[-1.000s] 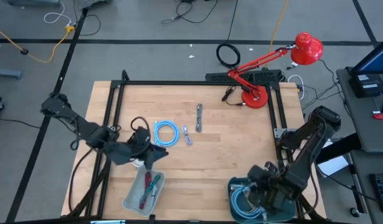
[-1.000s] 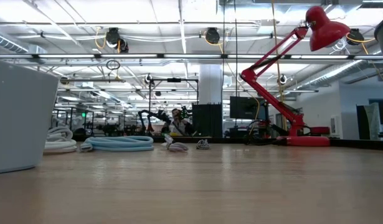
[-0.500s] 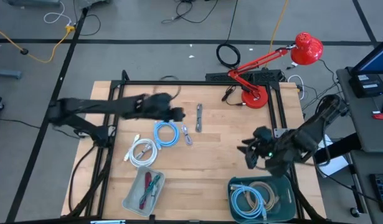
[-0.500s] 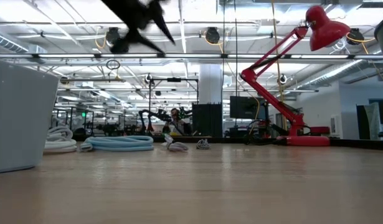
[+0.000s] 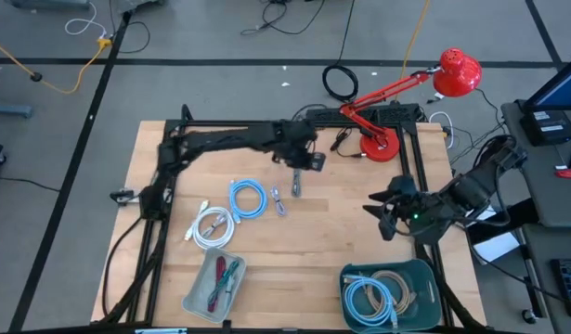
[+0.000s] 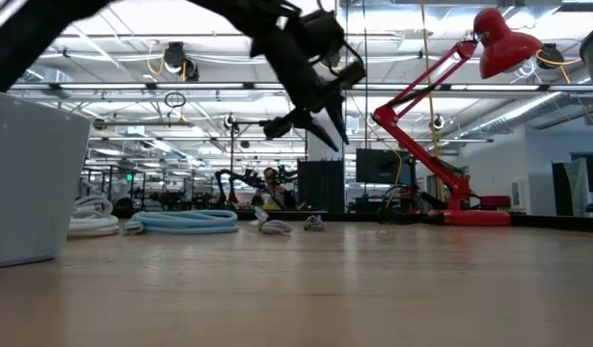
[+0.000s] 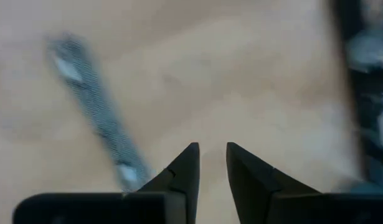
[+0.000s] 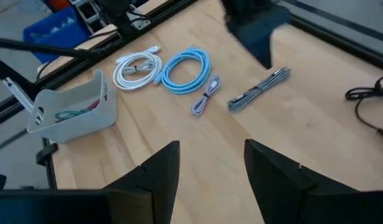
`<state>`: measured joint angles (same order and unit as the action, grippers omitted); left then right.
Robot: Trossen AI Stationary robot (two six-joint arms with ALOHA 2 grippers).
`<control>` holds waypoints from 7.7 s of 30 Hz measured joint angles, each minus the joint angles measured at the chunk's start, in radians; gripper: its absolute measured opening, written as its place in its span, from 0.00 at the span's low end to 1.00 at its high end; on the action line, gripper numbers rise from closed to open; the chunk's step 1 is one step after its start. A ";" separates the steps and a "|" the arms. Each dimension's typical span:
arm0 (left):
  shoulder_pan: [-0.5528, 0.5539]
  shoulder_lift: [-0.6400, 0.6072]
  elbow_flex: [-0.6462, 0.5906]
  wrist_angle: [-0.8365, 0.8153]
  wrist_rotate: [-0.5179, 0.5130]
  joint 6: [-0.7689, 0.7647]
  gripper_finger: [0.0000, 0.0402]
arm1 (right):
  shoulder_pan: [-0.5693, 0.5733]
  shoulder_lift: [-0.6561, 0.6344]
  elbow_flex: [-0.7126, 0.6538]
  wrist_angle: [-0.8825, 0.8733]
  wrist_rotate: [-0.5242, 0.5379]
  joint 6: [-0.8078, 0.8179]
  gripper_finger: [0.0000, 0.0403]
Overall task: Pick & Place USB Port
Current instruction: Put the white patterned charger cable into the gray bin, then put the light blue display cable into the blue bin
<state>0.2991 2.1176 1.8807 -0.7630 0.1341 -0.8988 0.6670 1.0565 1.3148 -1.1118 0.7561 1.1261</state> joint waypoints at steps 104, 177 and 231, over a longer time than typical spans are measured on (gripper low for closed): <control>-0.958 -0.121 -0.371 -0.437 0.021 -0.991 0.02 | -0.005 -0.023 0.000 0.172 -0.080 -0.352 0.42; -0.137 -0.409 -0.960 -0.068 -0.039 -0.423 0.36 | -0.024 -0.006 0.000 0.187 -0.157 -0.338 0.43; -0.625 -0.544 -0.336 -0.362 -0.520 -0.392 0.09 | -0.397 0.318 0.000 0.757 -0.494 -0.228 0.89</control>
<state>-0.3257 1.5734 1.5444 -1.1245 -0.3861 -1.2909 0.2695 1.3742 1.3144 -0.3550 0.2624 0.8980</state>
